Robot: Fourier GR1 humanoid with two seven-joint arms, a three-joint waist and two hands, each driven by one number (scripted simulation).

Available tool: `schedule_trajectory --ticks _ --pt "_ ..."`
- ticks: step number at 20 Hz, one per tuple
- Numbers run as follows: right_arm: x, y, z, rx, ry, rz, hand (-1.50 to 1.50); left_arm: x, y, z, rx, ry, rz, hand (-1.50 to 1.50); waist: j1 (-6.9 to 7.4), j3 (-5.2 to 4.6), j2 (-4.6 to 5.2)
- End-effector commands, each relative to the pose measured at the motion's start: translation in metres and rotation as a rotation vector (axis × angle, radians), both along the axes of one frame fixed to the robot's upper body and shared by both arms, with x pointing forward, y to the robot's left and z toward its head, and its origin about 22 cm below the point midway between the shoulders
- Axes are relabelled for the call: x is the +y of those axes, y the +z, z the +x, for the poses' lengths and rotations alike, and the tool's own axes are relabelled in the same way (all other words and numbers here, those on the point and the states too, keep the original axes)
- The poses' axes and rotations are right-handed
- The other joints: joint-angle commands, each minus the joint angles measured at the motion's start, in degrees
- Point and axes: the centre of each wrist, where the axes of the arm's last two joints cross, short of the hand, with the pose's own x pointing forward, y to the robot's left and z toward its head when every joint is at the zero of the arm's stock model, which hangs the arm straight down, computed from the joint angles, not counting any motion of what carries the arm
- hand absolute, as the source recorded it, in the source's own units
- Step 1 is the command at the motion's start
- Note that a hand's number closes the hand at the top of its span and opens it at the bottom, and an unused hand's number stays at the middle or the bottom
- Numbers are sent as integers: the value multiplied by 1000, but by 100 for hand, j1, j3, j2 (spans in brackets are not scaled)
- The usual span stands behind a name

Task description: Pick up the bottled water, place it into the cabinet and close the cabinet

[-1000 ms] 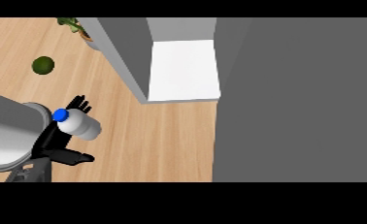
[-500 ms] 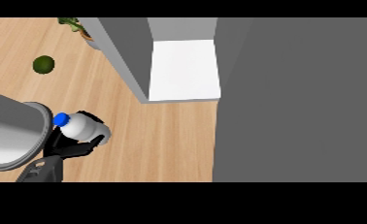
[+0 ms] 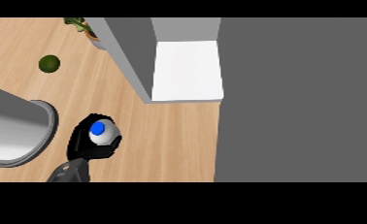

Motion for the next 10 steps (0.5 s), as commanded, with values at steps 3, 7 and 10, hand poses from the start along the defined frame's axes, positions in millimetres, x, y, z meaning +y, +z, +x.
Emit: schedule_trajectory --ticks 3,7,10 --pt "2 35 -4 -29 -6 29 -150 -60 -15 -6 -59 40 -71 150 74 -22 4" --pt "4 28 1 -7 -19 32 -150 -68 -23 -21 -74 1 -87 150 81 -25 17" --pt "7 17 -3 -17 10 42 -150 -80 7 25 -79 -34 -99 150 57 -16 -29"
